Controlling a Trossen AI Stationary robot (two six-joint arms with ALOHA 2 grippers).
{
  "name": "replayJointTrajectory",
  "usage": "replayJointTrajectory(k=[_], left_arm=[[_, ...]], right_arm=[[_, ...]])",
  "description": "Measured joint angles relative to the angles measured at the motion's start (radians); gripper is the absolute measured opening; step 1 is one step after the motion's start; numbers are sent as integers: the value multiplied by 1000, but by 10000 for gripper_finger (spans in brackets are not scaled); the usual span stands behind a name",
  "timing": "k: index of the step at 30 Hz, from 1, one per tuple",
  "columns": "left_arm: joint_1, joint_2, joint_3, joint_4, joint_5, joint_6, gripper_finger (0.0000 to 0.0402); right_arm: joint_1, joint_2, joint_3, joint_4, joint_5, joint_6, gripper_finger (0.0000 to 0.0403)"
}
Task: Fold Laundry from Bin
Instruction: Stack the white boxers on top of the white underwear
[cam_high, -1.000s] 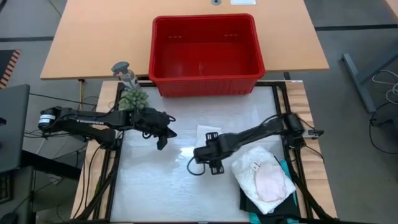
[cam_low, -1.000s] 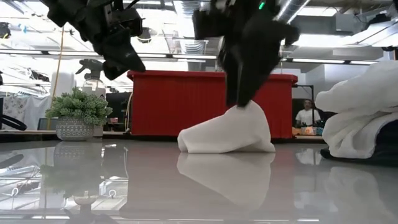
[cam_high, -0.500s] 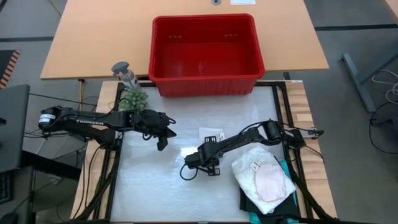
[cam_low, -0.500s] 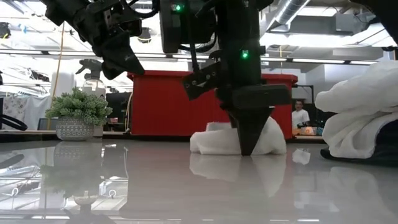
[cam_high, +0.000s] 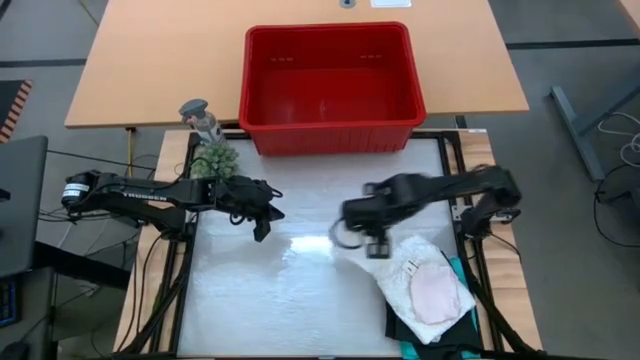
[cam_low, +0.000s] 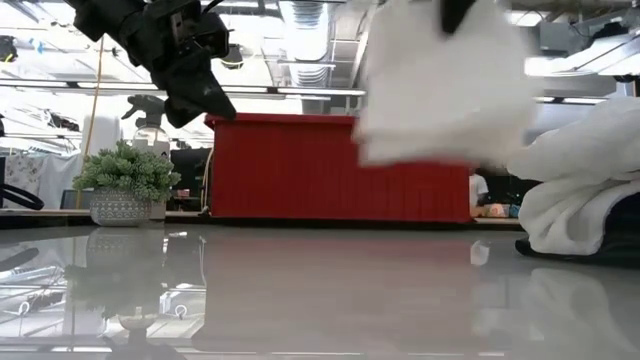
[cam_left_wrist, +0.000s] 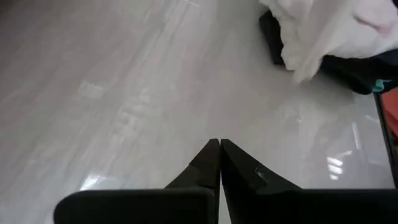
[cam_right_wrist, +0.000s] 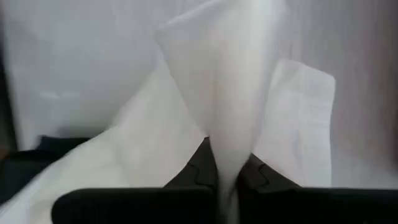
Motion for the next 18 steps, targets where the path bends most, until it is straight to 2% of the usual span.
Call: replayJointTrajectory(k=[6,9,13,18], left_arm=[[1,0,0,28,-7,15,0],[8,0,0,29,-19,27,0],[10,0,0,35,-89,9,0],[10,0,0,52,-118,-24,0]], right_arm=[[54,-221,-5,-100,29,190,38],[90,-308,-8,-101,90,282,38],[138,-380,-48,-99,169,340,38],[162,-450,-144,-101,176,339,38]])
